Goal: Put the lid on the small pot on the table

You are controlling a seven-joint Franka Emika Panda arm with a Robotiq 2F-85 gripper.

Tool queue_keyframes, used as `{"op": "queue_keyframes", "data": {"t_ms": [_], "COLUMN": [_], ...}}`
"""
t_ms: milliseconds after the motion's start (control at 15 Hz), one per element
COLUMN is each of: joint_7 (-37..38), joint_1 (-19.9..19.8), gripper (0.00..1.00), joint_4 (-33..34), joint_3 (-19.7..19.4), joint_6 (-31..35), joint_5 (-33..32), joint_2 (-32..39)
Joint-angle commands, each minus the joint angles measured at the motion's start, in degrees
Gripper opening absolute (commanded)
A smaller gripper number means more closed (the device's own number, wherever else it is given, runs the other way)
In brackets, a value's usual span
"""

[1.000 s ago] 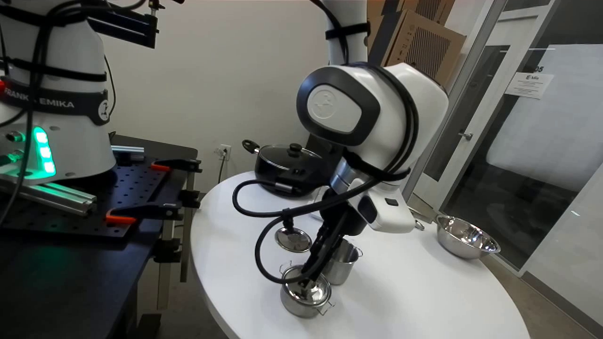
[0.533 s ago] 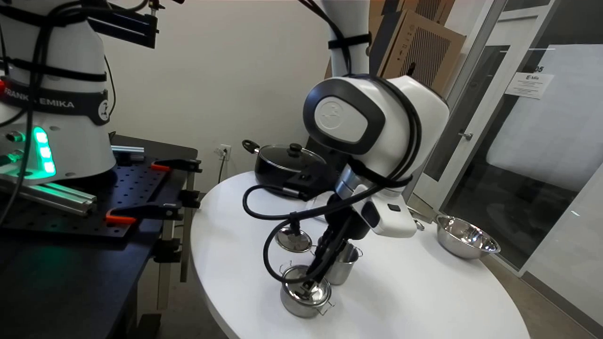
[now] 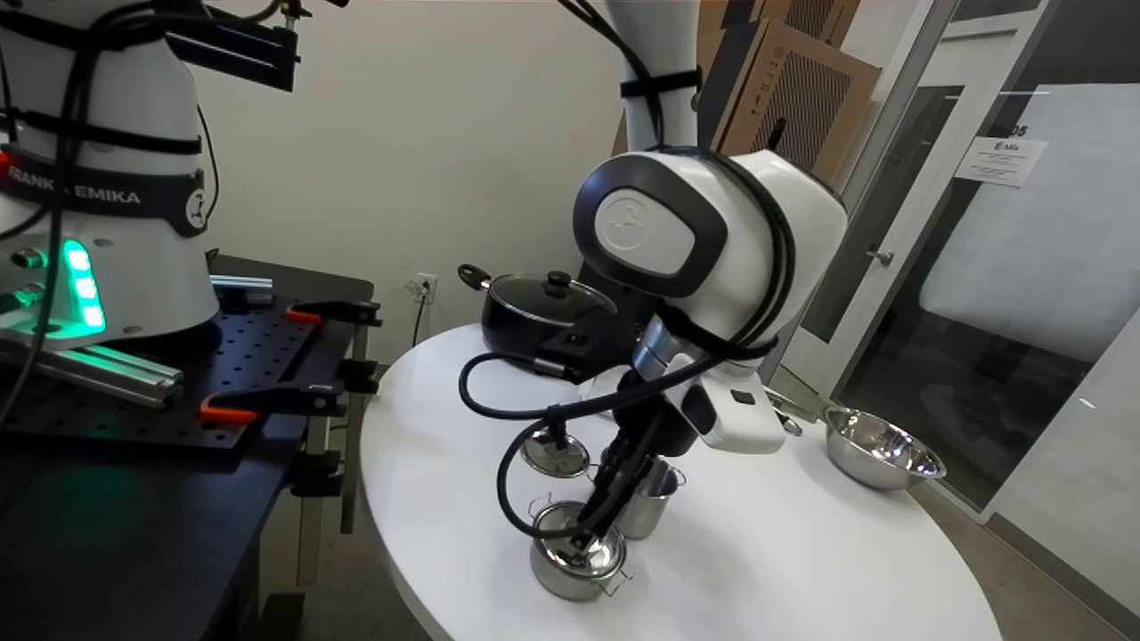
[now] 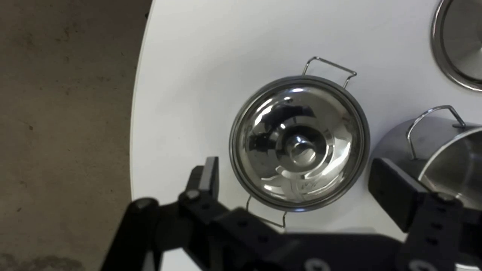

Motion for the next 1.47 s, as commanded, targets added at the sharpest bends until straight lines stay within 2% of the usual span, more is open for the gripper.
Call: {"op": "queue_keyframes", "data": {"t_ms": [0,333,400,467,533,667,867,1067,1133,1200,1400], "joint_7": [-0.21,0.47,0.52,0.65,0.54,0.4,0.2,0.14,0.3,0.26,0.37], "joint_1": [-1.19,-0.73,-0.85,-0.9,-0.98,-1.33,-1.76,-2.11,-2.02,-2.06,-1.94], "gripper": [1.0,1.0,0.94,0.74,0.67,0.91,1.0,1.0,0.89,0.73,0.52], "joint_4": [0.27,0.55,0.73,0.84,1.05,1.27,1.44,1.63,1.71,1.78,1.86], "joint_3": [1.17,1.96,2.24,2.39,2.44,2.63,2.66,2.73,2.7,2.8,3.1], "joint_6": [0.6,0.82,0.73,0.82,0.5,0.38,0.24,0.28,0.47,0.48,0.63], "joint_5": [-0.72,-0.65,-0.4,-0.22,-0.28,0.03,0.19,0.3,0.23,0.25,0.34], "joint_2": [0.91,3.32,3.72,3.97,4.13,4.16,3.79,3.55,3.67,3.73,3.87]}}
